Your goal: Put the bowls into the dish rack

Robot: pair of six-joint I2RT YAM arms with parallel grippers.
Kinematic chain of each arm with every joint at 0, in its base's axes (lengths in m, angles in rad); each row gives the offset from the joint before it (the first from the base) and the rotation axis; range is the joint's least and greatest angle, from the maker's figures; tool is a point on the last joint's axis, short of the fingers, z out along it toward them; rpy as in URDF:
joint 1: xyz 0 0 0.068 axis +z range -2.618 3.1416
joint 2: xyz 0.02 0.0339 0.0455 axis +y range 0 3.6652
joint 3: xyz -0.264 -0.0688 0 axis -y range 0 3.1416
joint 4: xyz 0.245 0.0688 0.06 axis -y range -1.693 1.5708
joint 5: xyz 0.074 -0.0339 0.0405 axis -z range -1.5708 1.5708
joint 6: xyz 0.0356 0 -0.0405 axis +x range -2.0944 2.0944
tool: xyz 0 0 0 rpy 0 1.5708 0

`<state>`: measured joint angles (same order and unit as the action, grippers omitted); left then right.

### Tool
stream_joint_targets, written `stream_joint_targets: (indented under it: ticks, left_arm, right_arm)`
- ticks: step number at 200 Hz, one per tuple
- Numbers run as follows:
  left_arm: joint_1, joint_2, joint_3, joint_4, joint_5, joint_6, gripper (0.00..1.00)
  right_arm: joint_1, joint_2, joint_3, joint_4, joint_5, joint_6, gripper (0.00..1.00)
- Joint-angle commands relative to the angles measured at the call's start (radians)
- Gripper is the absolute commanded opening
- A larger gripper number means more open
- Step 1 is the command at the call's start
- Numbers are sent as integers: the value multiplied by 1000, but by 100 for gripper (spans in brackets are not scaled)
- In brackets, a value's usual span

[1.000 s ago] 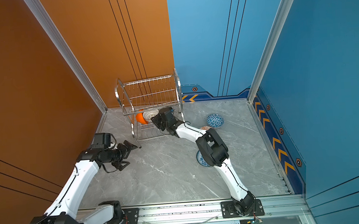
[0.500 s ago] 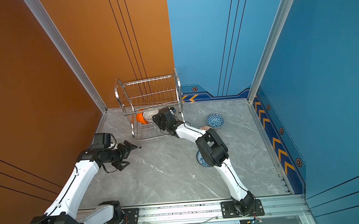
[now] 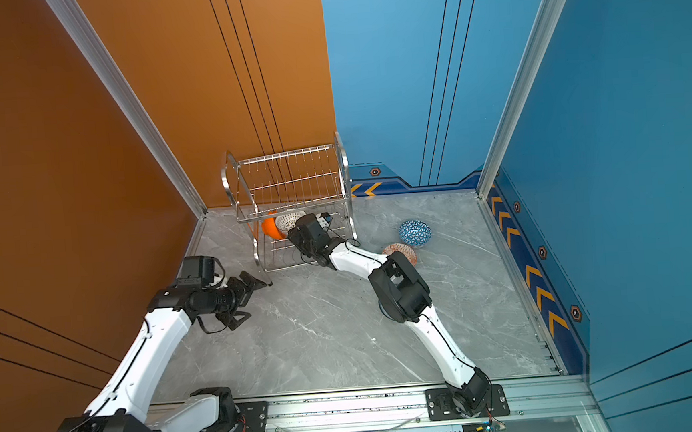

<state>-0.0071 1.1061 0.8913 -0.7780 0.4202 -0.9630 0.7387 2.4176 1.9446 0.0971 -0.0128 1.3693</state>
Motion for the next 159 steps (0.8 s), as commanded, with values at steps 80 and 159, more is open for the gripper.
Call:
stream_joint_targets:
  ticks: [80,159]
  left_arm:
    - [-25,31,39,-27,5,33,98]
    - [-33,45,52,-26,1,40,98]
  right_arm:
    - [-21,3,-18,62,67,62,46]
    - [-18,75,110,-78,74,83,46]
